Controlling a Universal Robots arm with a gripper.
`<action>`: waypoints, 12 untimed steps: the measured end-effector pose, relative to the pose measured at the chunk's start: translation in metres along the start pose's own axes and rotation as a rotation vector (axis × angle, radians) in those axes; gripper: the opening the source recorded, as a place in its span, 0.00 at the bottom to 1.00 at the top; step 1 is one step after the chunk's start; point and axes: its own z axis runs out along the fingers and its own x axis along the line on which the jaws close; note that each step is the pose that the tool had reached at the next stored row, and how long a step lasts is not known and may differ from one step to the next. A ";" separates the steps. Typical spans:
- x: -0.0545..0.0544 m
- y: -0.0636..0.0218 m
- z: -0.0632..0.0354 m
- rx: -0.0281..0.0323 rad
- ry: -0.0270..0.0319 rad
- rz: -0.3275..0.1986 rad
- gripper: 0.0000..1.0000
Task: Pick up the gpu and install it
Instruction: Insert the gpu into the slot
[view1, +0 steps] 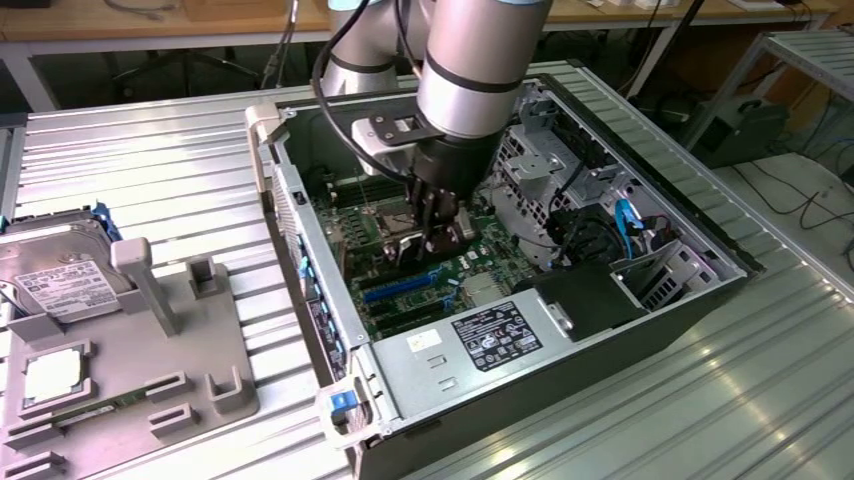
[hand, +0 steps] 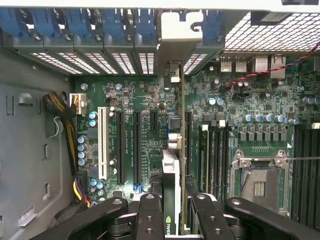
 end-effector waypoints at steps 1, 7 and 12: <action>0.000 0.0001 0.0008 0.0000 -0.0001 0.000 0.27; 0.000 0.0012 0.0052 -0.0002 0.0001 0.000 0.27; 0.000 0.0037 0.0086 -0.0001 -0.0001 -0.002 0.27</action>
